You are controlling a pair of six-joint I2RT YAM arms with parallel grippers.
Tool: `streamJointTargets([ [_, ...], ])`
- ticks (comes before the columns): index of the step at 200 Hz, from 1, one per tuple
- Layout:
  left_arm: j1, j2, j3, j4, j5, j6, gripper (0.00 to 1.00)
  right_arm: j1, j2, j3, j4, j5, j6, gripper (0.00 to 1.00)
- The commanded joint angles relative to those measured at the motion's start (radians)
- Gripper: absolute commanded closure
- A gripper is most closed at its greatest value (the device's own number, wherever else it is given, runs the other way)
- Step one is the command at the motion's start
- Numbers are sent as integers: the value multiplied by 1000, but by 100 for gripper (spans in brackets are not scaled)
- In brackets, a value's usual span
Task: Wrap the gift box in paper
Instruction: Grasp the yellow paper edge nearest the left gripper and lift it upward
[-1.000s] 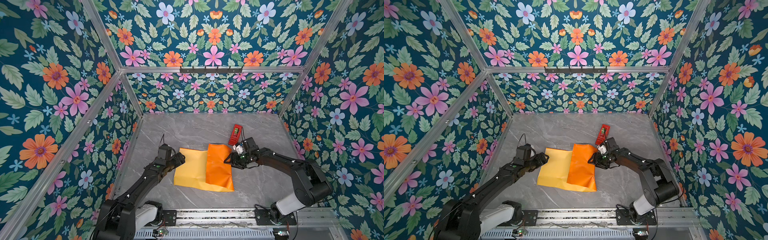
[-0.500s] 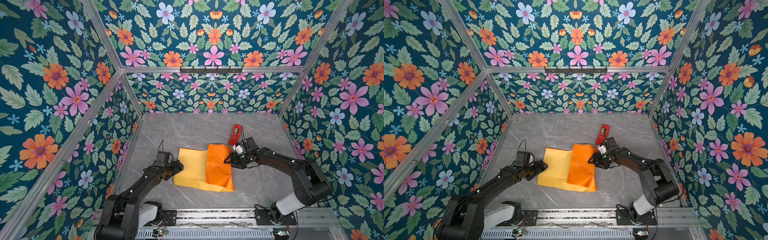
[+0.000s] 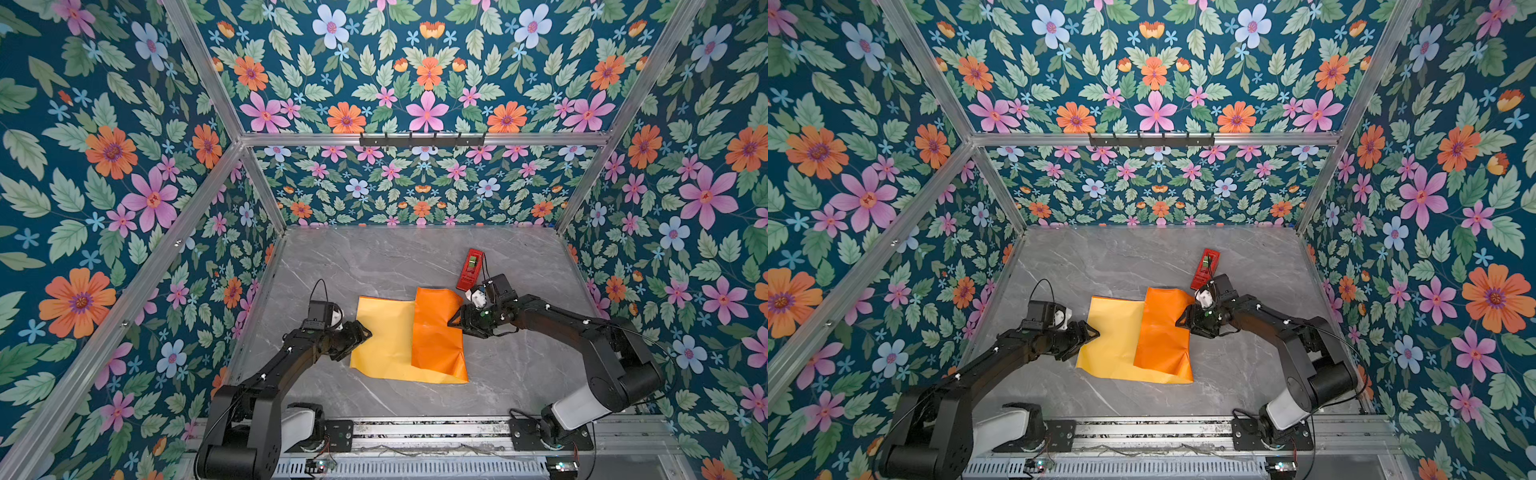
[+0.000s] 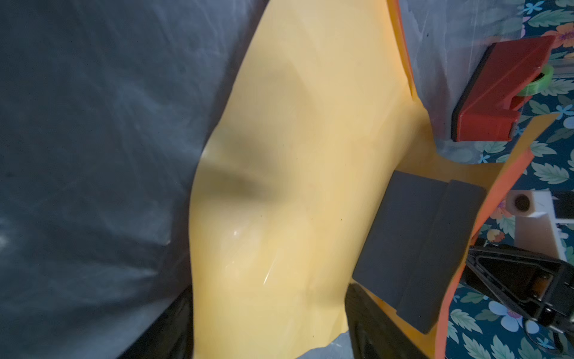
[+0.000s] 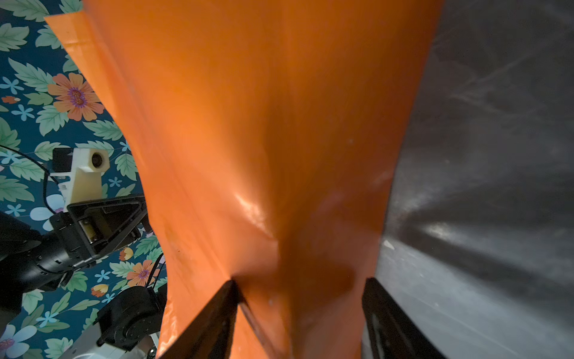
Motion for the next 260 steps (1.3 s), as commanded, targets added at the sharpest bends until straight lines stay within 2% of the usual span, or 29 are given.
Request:
streamJointTargets([
  [1, 4, 22, 17, 49, 21, 36, 25, 6, 16, -13, -143, 162, -14, 36],
  [44, 22, 108, 69, 41, -15, 95, 28, 5, 13, -10, -144, 163, -10, 36],
  [86, 56, 185, 88, 132, 57, 57, 32, 6, 23, -4, -144, 159, -11, 36],
  [118, 56, 233, 104, 186, 95, 38, 43, 7, 25, -3, -145, 160, -14, 35],
  [160, 56, 267, 140, 178, 116, 59, 54, 6, 24, 10, -164, 177, -23, 29],
  [260, 56, 287, 173, 166, 152, 68, 63, 5, 42, 39, -215, 200, -71, 23],
])
